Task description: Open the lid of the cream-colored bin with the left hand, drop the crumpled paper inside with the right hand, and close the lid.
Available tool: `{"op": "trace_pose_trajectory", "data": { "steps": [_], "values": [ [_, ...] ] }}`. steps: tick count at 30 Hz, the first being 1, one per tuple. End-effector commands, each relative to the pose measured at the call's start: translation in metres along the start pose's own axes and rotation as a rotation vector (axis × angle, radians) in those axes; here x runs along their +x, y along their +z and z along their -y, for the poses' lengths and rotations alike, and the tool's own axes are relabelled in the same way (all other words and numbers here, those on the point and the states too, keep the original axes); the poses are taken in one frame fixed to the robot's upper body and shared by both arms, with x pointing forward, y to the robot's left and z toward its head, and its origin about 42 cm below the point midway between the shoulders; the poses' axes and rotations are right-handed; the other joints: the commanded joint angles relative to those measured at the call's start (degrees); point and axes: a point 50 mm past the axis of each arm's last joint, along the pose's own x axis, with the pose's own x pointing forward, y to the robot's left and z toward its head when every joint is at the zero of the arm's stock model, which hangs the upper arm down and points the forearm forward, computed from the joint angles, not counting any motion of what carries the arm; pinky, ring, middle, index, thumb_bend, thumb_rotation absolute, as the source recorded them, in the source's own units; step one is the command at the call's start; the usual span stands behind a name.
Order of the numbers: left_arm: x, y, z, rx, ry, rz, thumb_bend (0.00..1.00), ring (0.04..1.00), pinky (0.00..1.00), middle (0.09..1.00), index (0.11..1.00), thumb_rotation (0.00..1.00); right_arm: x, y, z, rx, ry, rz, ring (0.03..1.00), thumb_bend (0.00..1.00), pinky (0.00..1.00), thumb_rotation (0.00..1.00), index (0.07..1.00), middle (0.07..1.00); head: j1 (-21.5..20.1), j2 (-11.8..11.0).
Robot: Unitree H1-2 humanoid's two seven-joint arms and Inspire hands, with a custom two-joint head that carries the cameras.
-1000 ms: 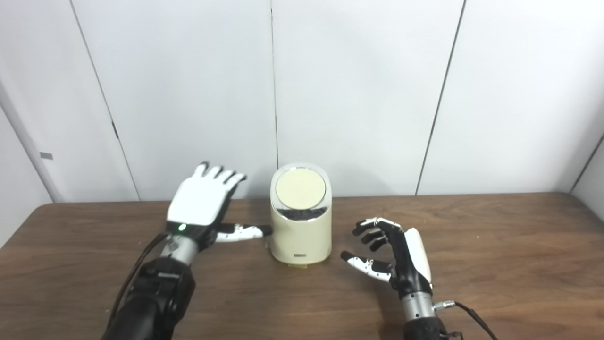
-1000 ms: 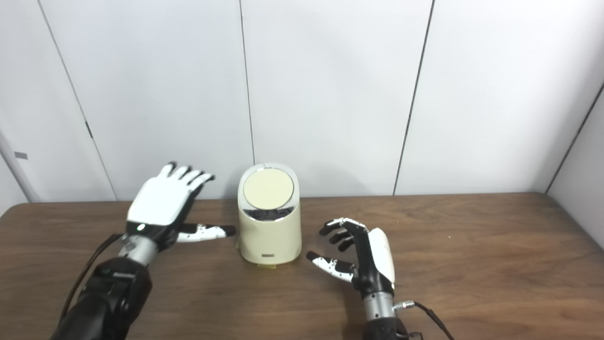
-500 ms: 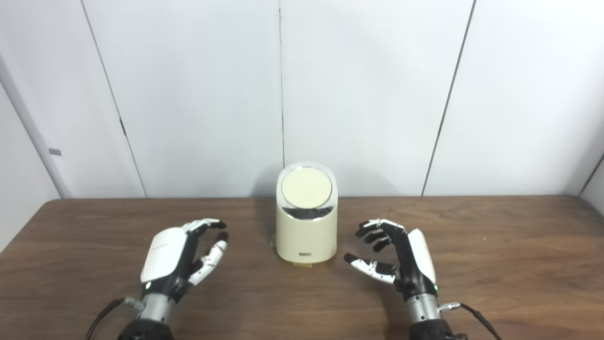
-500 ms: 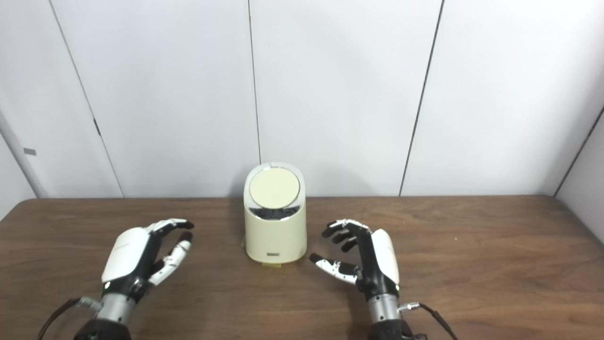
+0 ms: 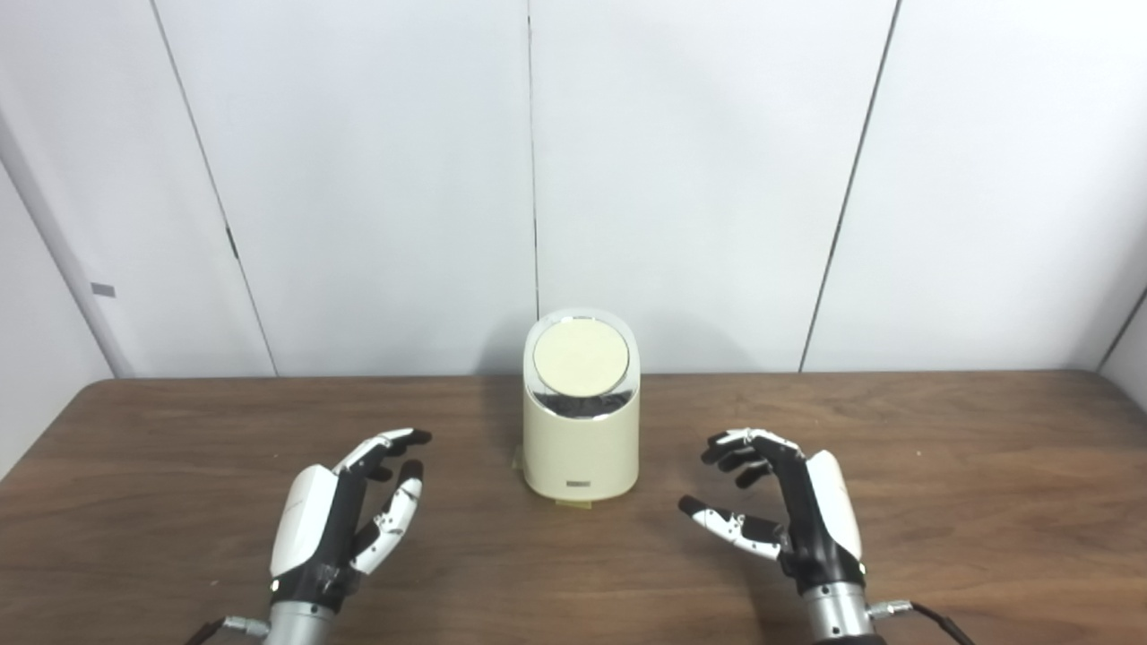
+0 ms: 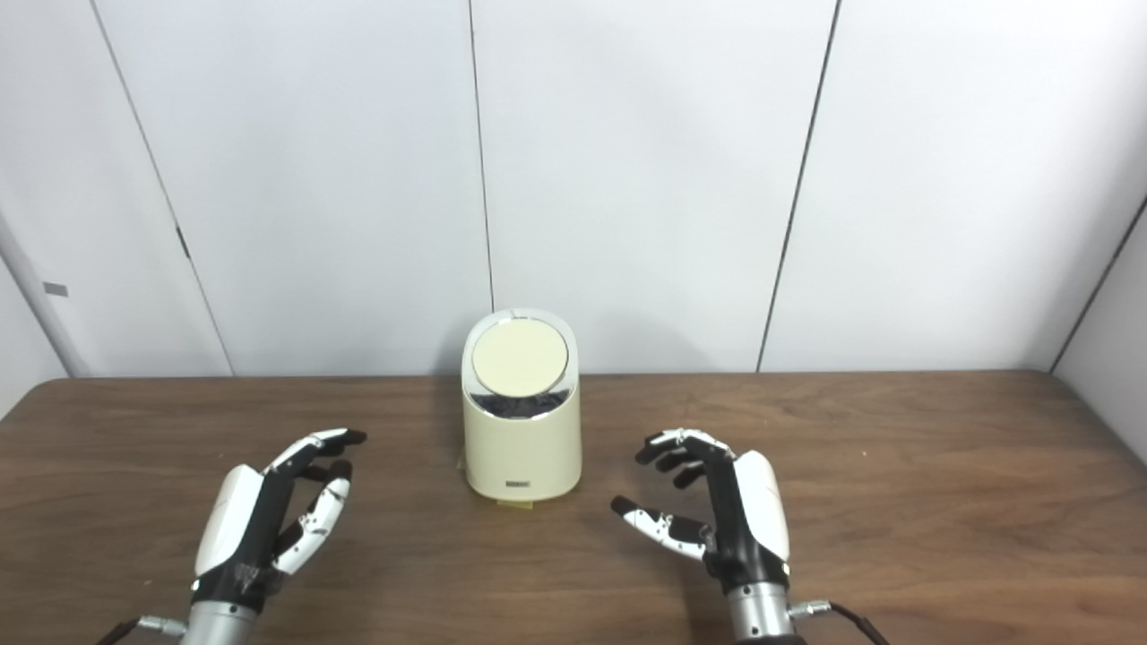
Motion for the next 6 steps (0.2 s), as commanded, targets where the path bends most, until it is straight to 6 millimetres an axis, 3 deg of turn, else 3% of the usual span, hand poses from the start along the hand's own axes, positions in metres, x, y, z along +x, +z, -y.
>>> {"op": "trace_pose_trajectory", "data": {
  "steps": [1,6],
  "values": [
    [-0.0128,0.0024,0.0121,-0.053,0.024,0.009,0.21,0.751,0.64,0.769,0.763,0.78,-0.0249,-0.0191,0.0114,-0.052,0.022,-0.057,0.568,0.48,0.44,0.15,0.497,0.662,0.07,0.22],
    [-0.0203,0.0001,0.0161,-0.065,0.019,0.004,0.21,0.743,0.63,0.765,0.757,0.81,-0.0293,-0.0165,0.0178,-0.065,0.026,-0.032,0.589,0.48,0.47,0.15,0.496,0.671,-0.33,0.58]
  ]
}}
